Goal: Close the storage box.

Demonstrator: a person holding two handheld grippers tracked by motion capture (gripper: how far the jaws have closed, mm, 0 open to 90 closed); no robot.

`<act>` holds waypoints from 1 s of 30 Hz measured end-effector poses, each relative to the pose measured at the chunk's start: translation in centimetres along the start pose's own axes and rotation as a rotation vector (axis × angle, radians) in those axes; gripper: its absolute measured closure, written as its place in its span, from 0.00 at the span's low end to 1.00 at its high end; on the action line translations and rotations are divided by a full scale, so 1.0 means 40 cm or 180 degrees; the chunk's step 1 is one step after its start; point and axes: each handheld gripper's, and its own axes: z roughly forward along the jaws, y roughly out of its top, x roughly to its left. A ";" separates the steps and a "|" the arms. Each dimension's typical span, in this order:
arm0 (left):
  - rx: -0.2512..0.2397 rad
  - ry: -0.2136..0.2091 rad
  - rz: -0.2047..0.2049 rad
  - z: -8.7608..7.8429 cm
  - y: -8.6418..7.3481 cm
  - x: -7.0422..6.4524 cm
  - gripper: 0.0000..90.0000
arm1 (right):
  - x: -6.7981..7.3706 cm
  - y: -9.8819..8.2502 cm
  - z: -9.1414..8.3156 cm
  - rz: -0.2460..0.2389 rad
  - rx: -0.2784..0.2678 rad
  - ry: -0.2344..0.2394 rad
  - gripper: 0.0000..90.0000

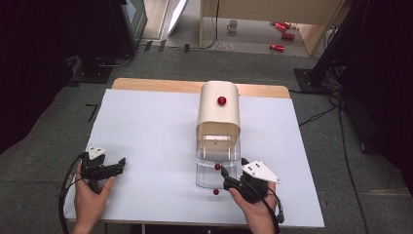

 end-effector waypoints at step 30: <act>-0.0001 0.0000 0.0000 0.000 0.000 0.000 0.15 | -0.075 0.085 0.077 0.0108 0.0015 -0.0098 0.31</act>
